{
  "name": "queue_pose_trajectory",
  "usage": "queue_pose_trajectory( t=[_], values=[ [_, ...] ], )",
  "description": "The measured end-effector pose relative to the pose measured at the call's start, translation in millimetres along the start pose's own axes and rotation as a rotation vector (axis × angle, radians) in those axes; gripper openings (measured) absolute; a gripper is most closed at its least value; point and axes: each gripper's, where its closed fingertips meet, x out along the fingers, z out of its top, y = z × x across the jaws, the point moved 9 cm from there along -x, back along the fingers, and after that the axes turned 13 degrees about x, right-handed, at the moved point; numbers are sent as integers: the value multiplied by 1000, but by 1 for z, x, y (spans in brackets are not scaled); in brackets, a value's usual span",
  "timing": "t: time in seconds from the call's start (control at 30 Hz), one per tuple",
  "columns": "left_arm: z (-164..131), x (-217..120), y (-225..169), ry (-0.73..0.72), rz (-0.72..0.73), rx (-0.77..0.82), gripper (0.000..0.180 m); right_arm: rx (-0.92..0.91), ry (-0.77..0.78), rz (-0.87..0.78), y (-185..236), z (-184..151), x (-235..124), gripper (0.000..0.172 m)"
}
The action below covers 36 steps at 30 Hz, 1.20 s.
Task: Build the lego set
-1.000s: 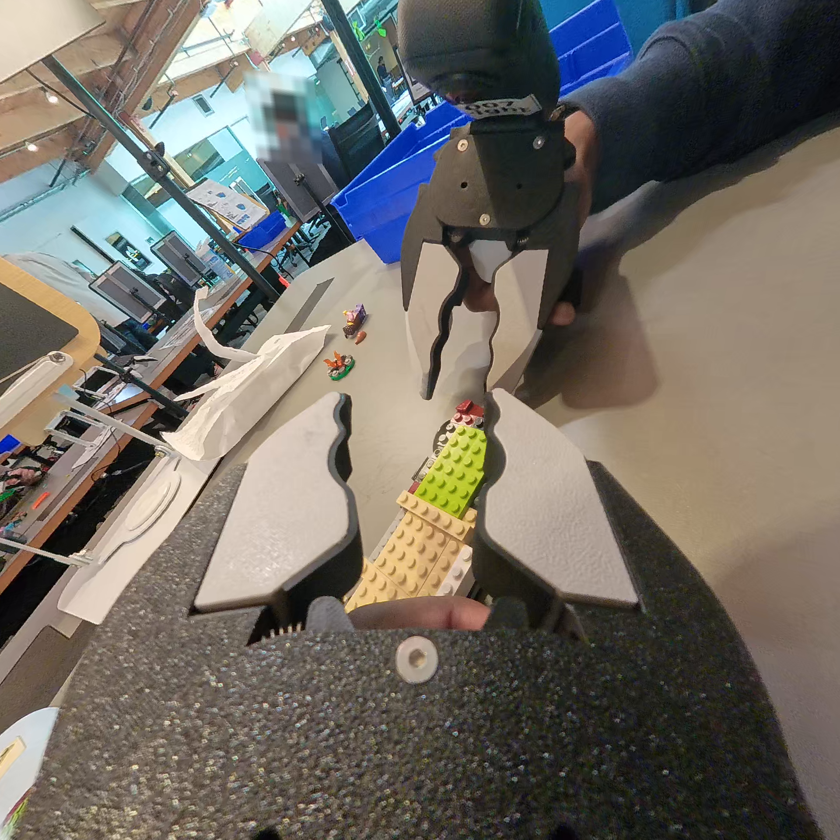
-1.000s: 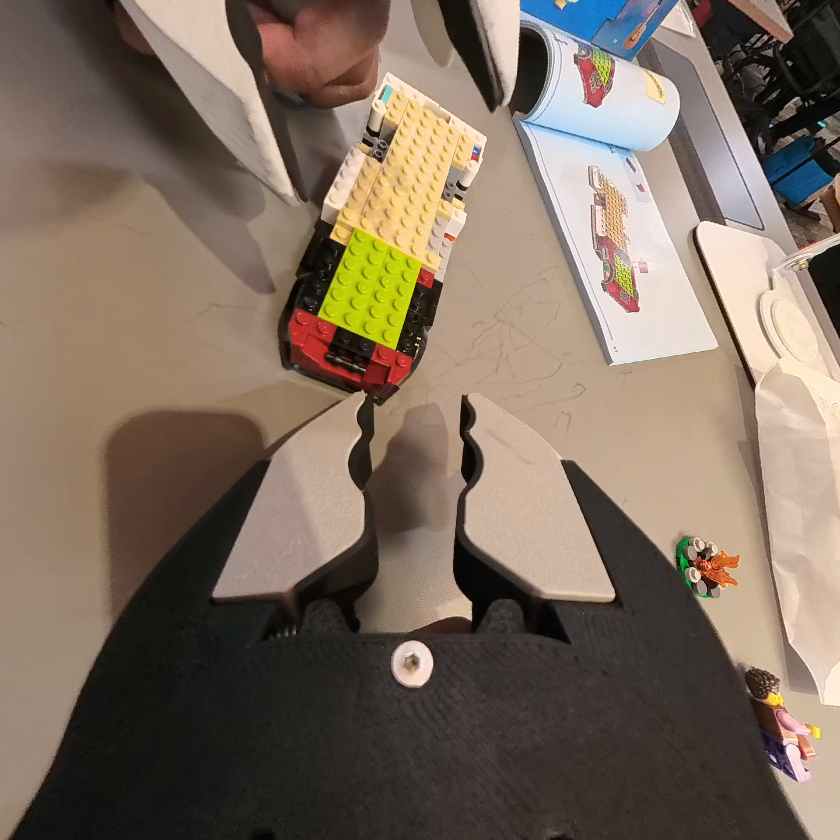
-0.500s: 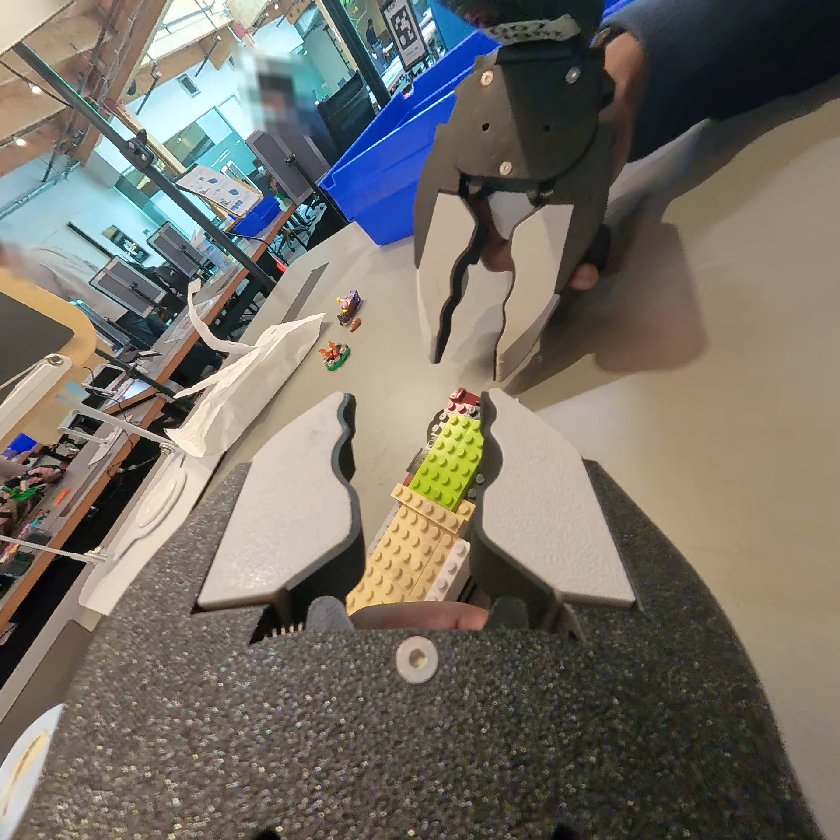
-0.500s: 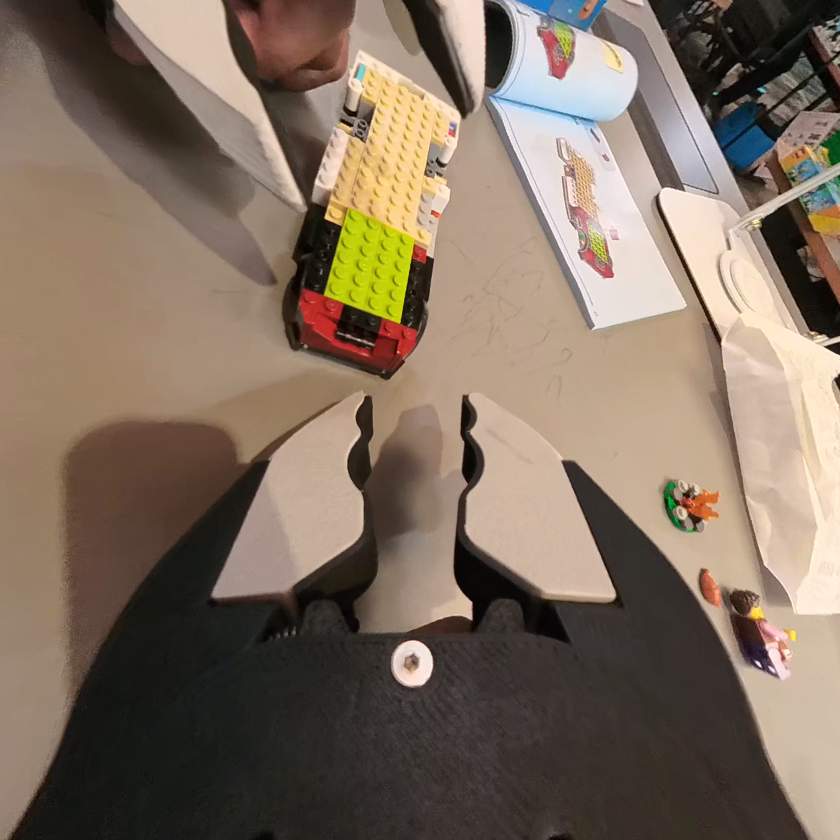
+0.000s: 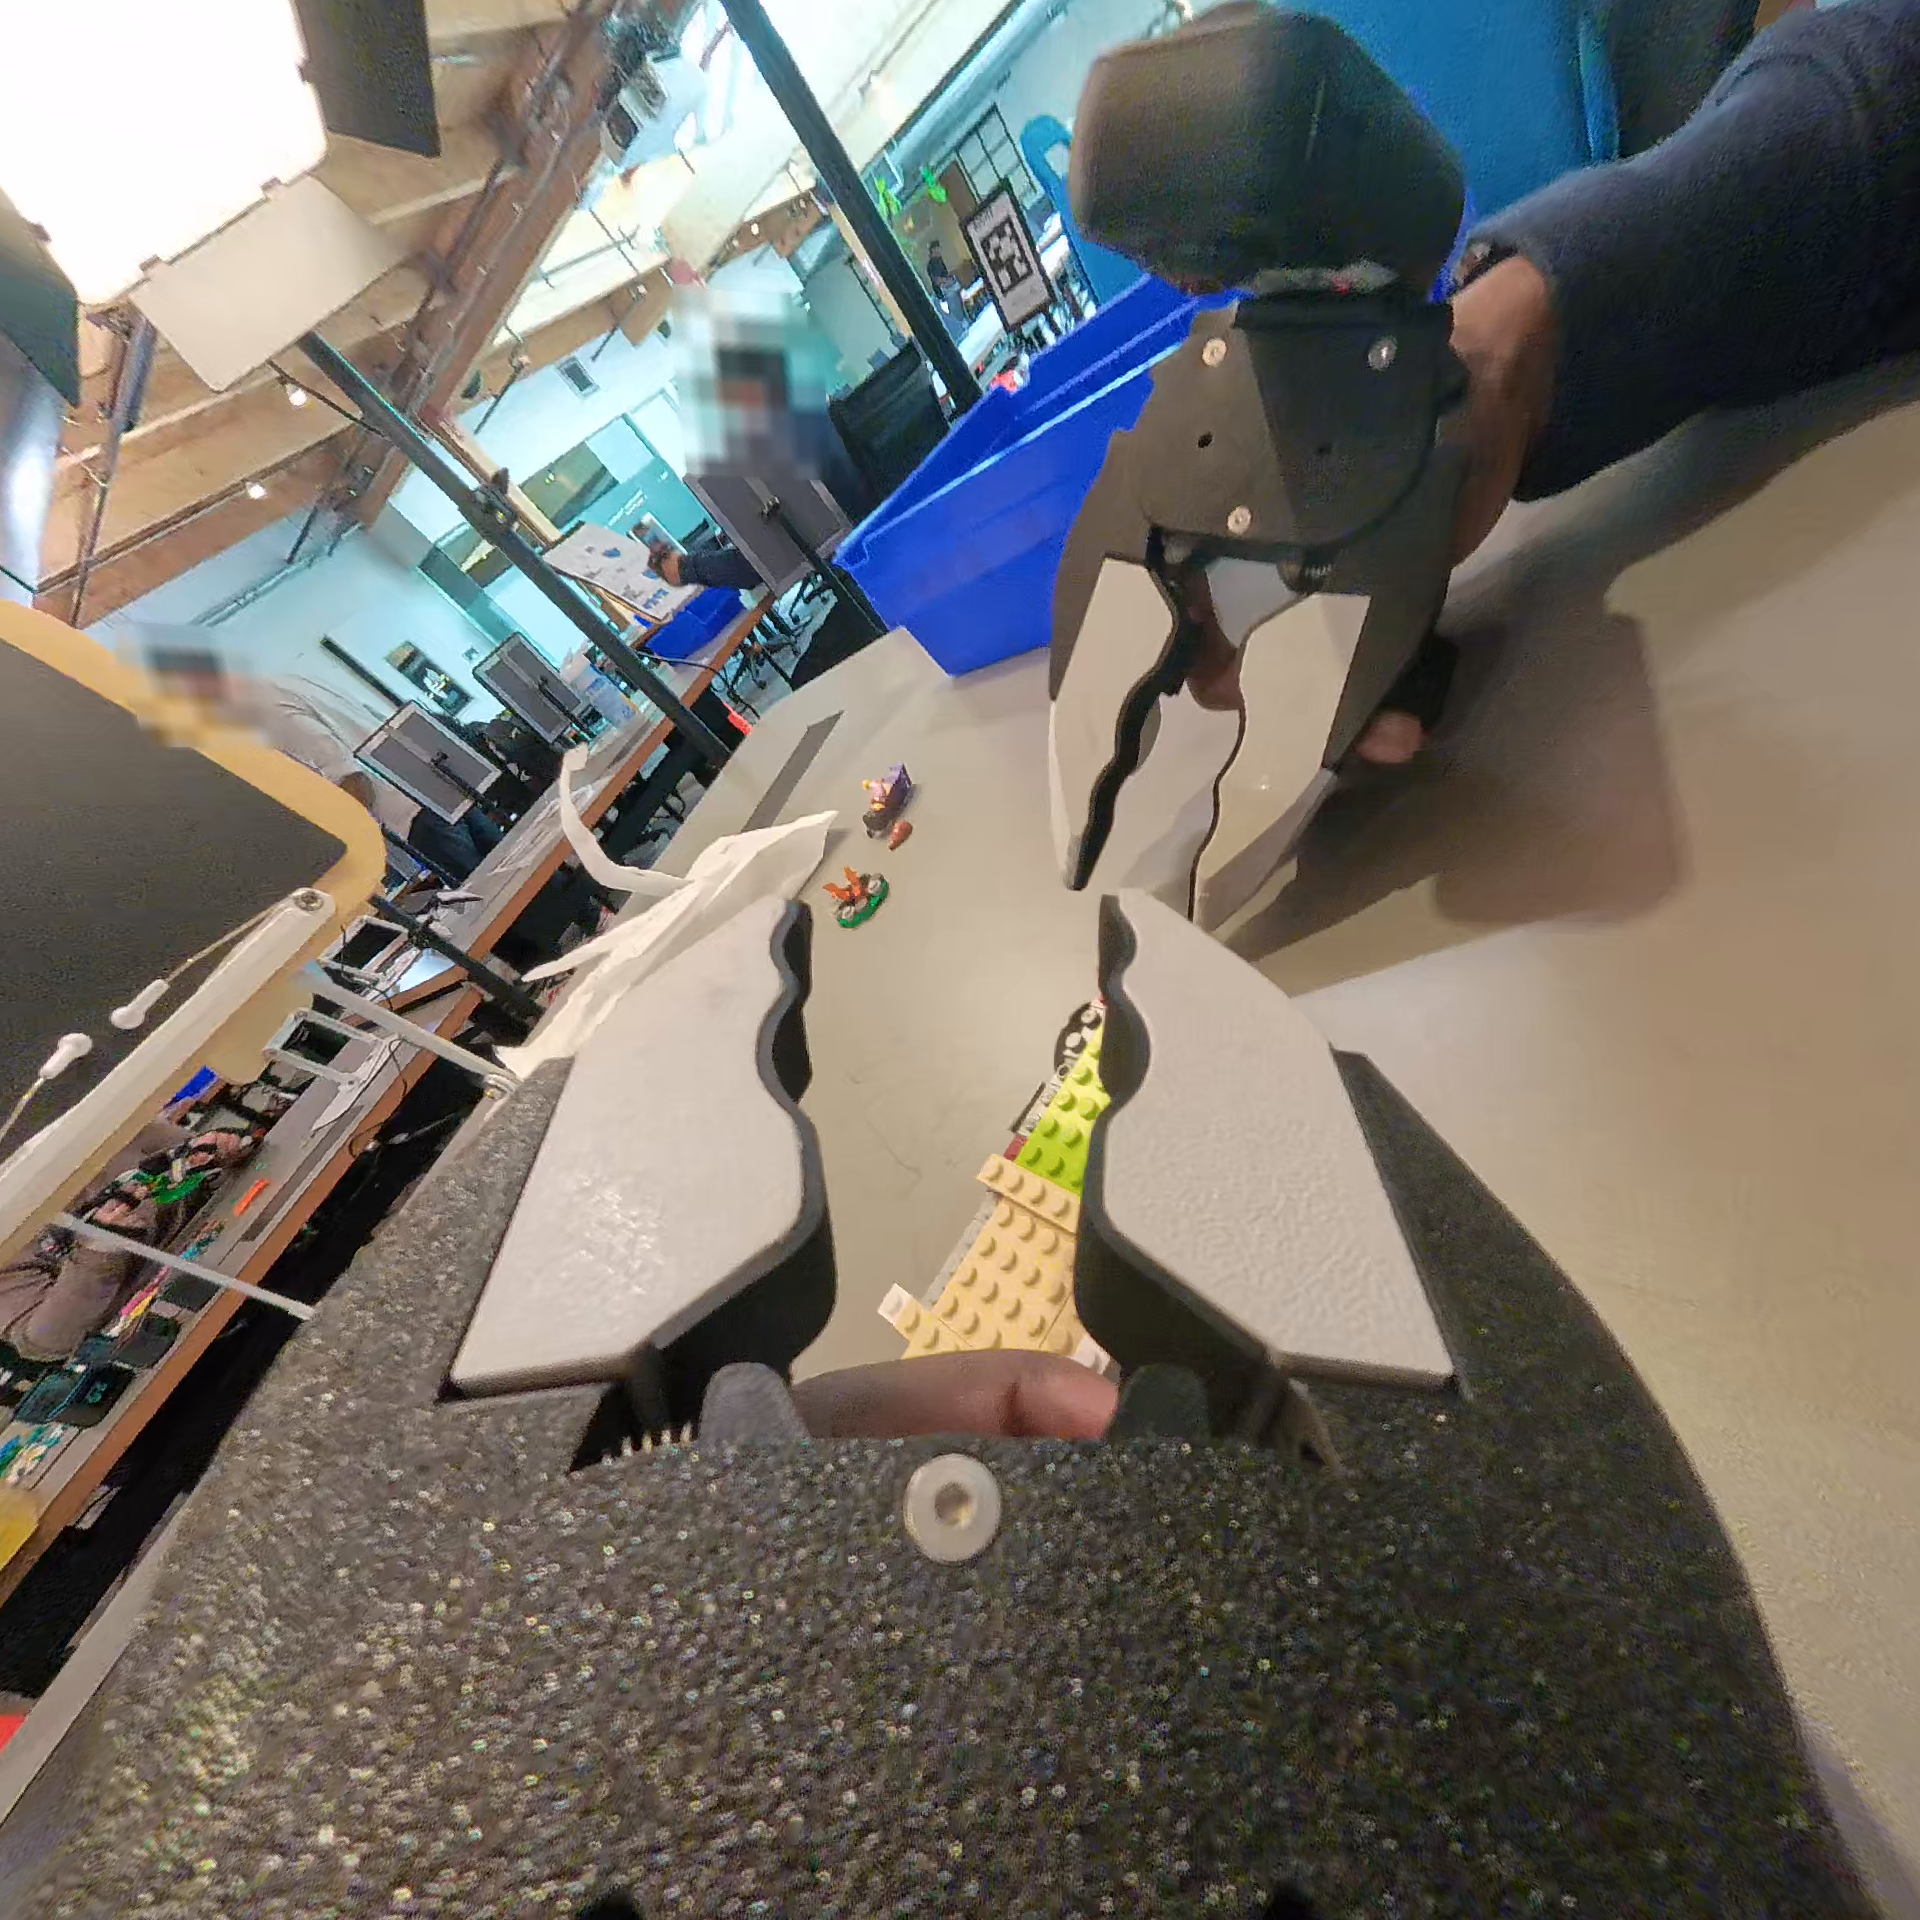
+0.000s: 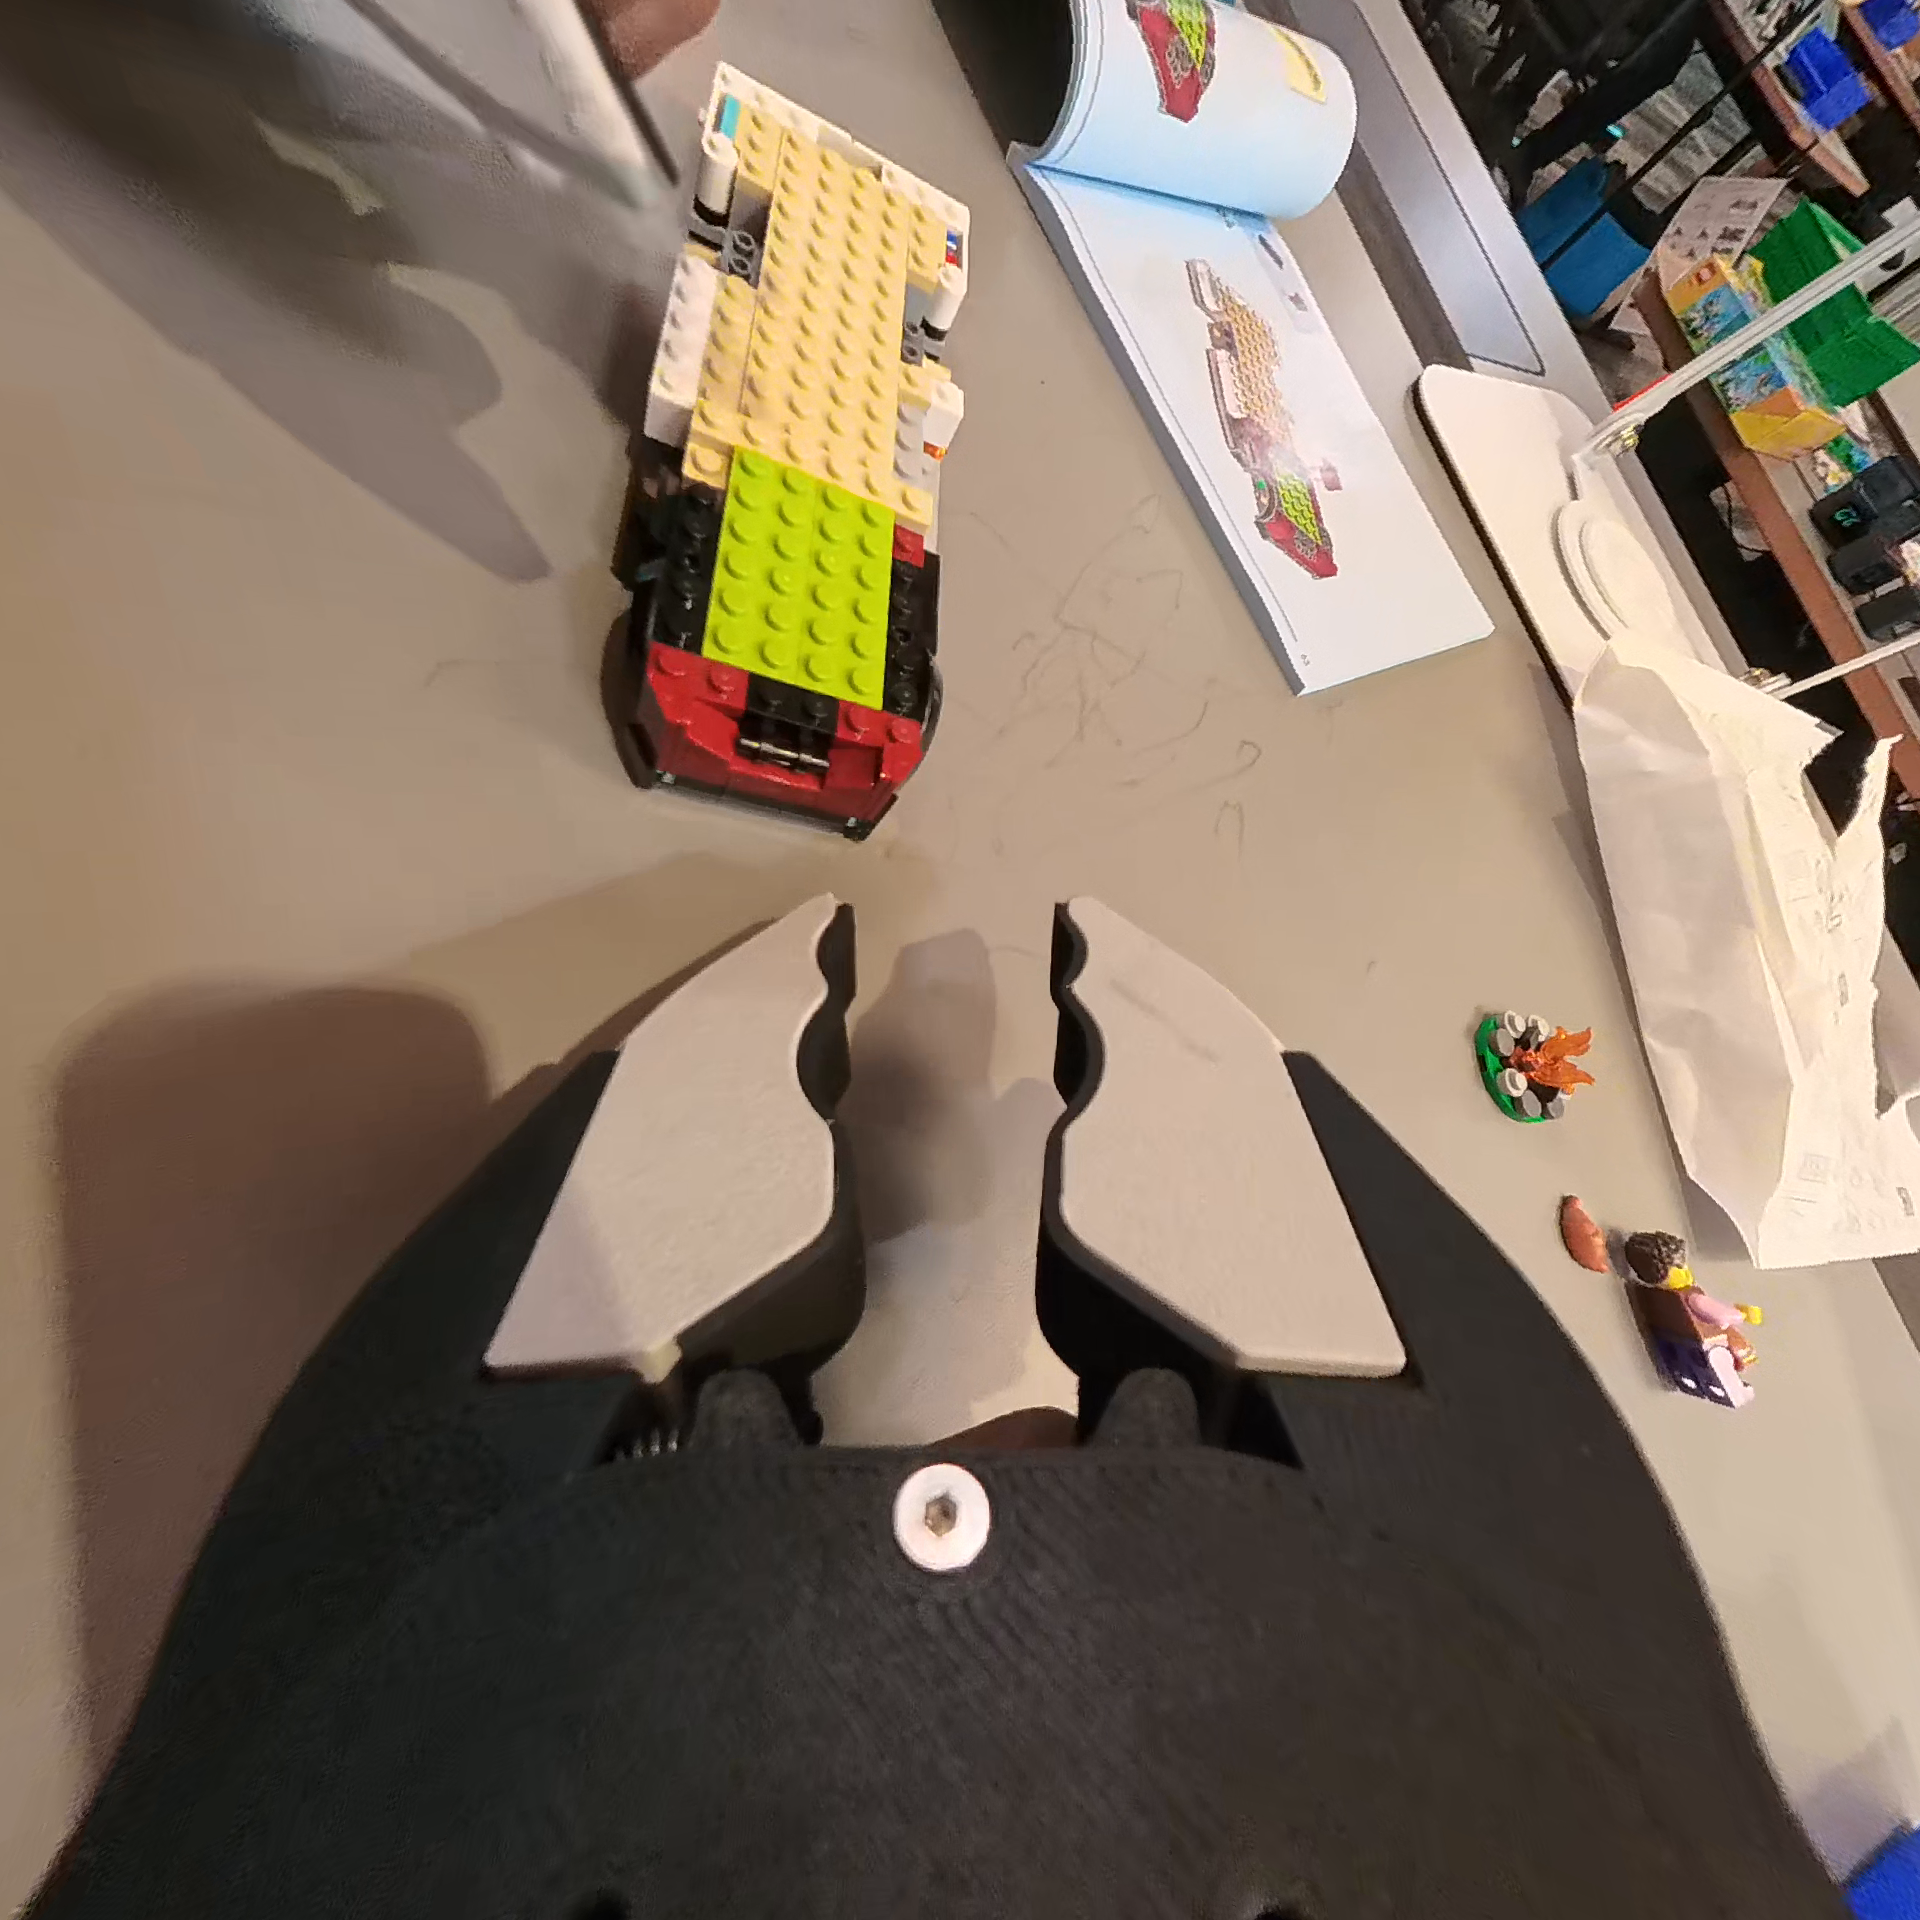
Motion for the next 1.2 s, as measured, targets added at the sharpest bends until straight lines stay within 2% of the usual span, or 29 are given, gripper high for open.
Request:
queue_pose_trajectory(
  t=[0.37,1.2],
  values=[
    [18,-20,21,-239,120,-99,52,-3,1,5,0,0,0,34],
    [10,-13,14,-191,82,-104,51,-4,1,5,1,0,0,34]
  ],
)
